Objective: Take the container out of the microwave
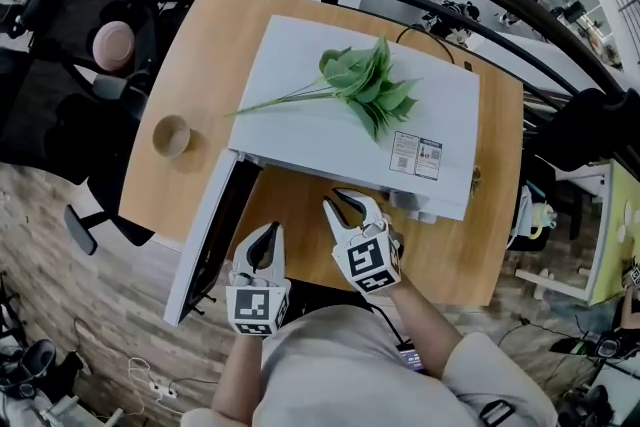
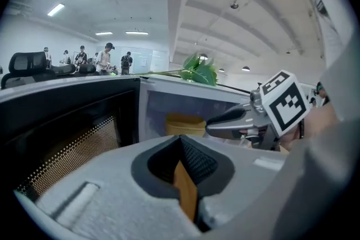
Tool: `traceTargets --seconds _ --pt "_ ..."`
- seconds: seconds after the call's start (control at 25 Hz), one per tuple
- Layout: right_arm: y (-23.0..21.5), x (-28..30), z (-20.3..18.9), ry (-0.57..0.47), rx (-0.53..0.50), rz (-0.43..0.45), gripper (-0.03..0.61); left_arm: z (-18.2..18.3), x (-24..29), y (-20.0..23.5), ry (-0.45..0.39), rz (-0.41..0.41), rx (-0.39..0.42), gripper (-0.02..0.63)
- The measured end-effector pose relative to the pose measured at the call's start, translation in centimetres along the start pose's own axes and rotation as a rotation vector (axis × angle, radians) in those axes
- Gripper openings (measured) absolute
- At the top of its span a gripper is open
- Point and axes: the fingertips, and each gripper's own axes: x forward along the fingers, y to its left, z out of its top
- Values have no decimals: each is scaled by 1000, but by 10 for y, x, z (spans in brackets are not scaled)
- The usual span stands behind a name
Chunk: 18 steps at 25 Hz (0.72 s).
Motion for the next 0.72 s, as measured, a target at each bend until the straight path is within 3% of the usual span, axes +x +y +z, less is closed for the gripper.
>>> traceTargets --seconds 0.52,0.72 --pt "-17 56 -3 73 -76 -28 85 -19 4 19 36 26 -18 3" --pt "-29 68 -4 103 -116 -77 89 -27 1 24 45 40 -34 3"
